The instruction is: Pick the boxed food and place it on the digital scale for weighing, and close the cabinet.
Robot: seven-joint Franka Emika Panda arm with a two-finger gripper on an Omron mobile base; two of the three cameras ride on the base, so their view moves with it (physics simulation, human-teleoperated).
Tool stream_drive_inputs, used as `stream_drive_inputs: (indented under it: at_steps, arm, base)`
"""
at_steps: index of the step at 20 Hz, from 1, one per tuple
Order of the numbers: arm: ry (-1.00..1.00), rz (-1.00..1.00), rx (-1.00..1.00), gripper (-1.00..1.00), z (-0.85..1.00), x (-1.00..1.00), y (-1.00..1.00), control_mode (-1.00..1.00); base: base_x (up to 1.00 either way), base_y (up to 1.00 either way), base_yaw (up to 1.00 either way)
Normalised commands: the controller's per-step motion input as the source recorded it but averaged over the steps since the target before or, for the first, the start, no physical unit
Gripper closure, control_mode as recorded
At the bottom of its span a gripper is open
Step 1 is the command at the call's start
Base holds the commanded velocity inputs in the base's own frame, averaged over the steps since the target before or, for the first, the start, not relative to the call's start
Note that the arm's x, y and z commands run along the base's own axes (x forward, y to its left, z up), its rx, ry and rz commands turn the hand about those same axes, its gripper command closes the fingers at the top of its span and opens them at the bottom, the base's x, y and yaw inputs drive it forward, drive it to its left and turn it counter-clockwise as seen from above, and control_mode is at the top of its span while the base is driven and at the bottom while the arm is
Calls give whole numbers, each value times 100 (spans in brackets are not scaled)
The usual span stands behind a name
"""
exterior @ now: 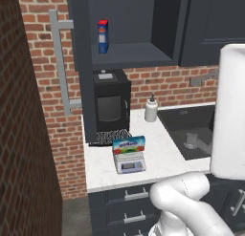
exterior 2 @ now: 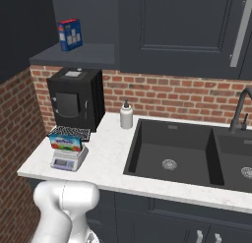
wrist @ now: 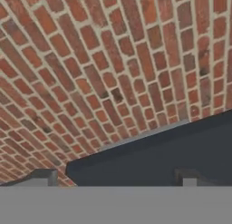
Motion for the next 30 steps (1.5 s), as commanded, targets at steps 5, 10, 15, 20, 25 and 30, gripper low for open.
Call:
stream_drive_inputs:
  at_steps: [5,10,15,20,25,30]
  arm:
    - [-7,18,-6,-100,-14,13,15,-100]
    - [-44,2,-13,-100,-1,-20,57,-100]
    - [-37,-2,-6,-100,0,-10,52,-100]
    - [-11,-15,0,-100,-14,28,24,-100]
    - [-2,-17,0,-100,-21,24,15,-100]
    - [0,-17,0,-100,-15,16,24,-100]
  base:
    - [0,0,0]
    - [0,0,0]
    - [0,0,0]
    - [0,0,0]
    - [0,0,0]
    - [0,0,0]
